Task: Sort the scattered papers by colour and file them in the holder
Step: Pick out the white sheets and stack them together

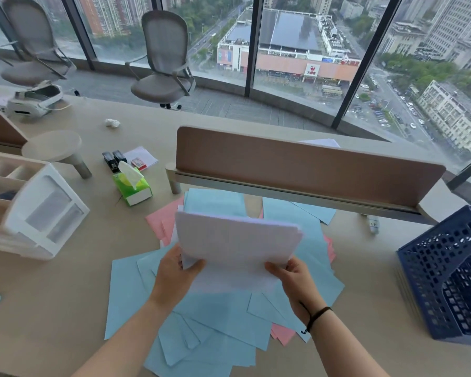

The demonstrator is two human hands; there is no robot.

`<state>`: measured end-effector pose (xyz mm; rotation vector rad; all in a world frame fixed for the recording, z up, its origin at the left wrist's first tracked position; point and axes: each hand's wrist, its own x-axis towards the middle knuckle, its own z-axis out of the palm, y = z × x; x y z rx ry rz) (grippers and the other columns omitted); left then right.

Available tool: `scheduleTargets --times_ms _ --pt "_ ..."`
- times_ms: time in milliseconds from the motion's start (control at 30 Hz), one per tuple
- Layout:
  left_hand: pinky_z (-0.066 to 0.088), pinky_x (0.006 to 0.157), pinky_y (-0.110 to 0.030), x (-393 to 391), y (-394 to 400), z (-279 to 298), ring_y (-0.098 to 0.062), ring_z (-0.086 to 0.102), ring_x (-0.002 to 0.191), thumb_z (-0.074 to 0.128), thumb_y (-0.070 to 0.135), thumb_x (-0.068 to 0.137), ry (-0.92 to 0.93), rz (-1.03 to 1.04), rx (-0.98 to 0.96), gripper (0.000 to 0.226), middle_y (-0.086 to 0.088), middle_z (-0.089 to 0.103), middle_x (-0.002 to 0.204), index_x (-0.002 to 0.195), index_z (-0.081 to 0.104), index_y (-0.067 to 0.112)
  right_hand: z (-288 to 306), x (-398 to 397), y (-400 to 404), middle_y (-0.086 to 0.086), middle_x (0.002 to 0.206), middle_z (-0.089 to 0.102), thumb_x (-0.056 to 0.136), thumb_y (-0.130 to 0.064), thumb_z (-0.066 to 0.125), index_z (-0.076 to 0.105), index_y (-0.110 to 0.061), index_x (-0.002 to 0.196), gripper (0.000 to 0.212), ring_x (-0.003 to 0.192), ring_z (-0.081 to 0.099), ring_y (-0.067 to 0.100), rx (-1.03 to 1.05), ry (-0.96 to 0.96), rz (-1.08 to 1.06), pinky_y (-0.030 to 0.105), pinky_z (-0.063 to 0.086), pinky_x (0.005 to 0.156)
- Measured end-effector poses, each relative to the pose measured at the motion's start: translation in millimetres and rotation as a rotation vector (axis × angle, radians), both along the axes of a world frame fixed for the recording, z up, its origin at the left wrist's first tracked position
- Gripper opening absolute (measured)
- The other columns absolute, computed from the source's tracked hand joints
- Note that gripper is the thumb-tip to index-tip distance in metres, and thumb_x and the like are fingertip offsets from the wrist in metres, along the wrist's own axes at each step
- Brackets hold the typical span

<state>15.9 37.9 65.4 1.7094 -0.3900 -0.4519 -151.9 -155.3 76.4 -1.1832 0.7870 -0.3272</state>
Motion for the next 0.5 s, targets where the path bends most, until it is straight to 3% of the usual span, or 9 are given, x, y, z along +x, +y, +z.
scheduleTargets --times_ms 133,233,367,500 --pt "0.05 0.069 -0.012 -14 -3 3 0.001 0.069 0.08 0.076 0.0 0.08 -0.117 0.085 0.036 0.033 0.022 0.073 0.09 0.094 0.067 0.029 -4 -1 6 0.004 0.103 0.078 0.092 0.006 0.06 0.071 -0.005 0.105 0.02 0.094 0.072 0.016 -0.003 -0.007 -0.059 0.019 0.056 0.074" --pt "0.048 0.069 -0.008 -17 -2 4 0.004 0.068 0.083 0.079 0.008 0.079 -0.151 0.119 0.033 0.027 0.018 0.074 0.092 0.097 0.068 0.025 1 -4 11 0.0 0.1 0.079 0.091 0.007 0.062 0.072 -0.009 0.104 0.023 0.09 0.073 0.01 -0.025 -0.031 -0.073 0.019 0.055 0.074" --pt "0.05 0.073 -0.016 -17 4 -7 -0.001 0.064 0.089 0.078 0.039 0.062 -0.082 0.018 0.103 0.047 0.025 0.064 0.096 0.101 0.064 0.016 -6 -4 17 -0.002 0.101 0.074 0.084 0.006 0.069 0.069 -0.016 0.098 0.026 0.09 0.069 0.013 -0.13 0.072 -0.06 0.02 0.049 0.073" --pt "0.049 0.07 -0.018 -16 1 -6 0.001 0.064 0.079 0.073 0.01 0.072 -0.002 -0.039 0.095 0.02 0.016 0.07 0.088 0.09 0.071 0.02 -13 7 28 0.0 0.085 0.068 0.078 0.0 0.073 0.067 -0.013 0.091 0.019 0.074 0.059 0.015 -0.17 0.131 -0.048 0.017 0.043 0.058"
